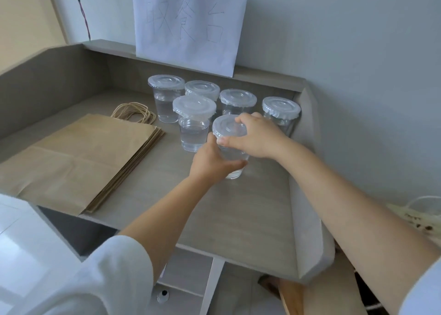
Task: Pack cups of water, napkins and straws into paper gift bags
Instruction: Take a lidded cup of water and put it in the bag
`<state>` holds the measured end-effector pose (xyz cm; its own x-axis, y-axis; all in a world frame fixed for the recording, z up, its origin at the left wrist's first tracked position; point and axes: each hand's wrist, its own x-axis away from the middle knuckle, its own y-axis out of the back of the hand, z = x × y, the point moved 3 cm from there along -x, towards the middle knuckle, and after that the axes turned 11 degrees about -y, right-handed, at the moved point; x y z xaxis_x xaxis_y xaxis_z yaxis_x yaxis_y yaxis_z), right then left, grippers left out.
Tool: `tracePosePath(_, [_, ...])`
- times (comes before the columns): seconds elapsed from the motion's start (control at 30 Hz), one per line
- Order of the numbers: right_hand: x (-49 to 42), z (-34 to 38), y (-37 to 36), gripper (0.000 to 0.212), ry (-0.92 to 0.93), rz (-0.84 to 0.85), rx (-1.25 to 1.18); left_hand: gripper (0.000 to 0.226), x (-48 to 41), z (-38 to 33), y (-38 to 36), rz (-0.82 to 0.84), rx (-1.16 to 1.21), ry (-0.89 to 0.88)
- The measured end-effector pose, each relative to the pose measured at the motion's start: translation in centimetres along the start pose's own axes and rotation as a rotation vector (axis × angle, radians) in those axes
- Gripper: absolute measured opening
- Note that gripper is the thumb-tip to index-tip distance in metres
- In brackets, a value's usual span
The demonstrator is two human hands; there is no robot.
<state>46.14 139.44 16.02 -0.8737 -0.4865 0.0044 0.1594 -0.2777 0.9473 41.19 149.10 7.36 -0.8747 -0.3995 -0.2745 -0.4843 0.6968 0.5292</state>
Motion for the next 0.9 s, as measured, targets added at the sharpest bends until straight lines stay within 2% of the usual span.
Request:
tracePosePath(0.27, [13.7,1.1,-0.8,0.072,-0.054,-0.073,-0.152,0.080,12.4,-1.9,2.2,0.057,0.060,-0.104])
tracePosePath(0.4, [21.3,0.8,-0.9,0.064,-0.078,-0.044,-0.197,0.074,19.7,-3.7,2.4,0.032,0.110,-0.202])
tracePosePath(0.47, [24.4,-0.3,-1.1,0.069,-0.113,0.023,-0.206,0.072,22.8,-4.6,2.0,0.060,0.142,-0.253])
tracePosePath(0.57, [27.9,-3.0,-2.1,0.100,-0.194,0.165,-0.235,0.069,26.2,-5.6,-0.1,0.173,0.162,-0.316])
tracePosePath(0.6, [28.9,-4.1,-2.5,0.105,-0.219,0.179,-0.234,0.070,27.1,-5.7,-1.3,0.215,0.157,-0.314])
tracePosePath(0.8, [34.0,-12.9,-4.6,0.091,-0.396,0.077,-0.322,0.080,30.5,-6.9,-9.5,0.515,0.141,-0.295])
tracePosePath(0.9, [36.0,-17.7,-5.5,0.089,-0.473,0.019,-0.354,0.076,31.0,-7.4,-14.3,0.746,0.201,-0.293])
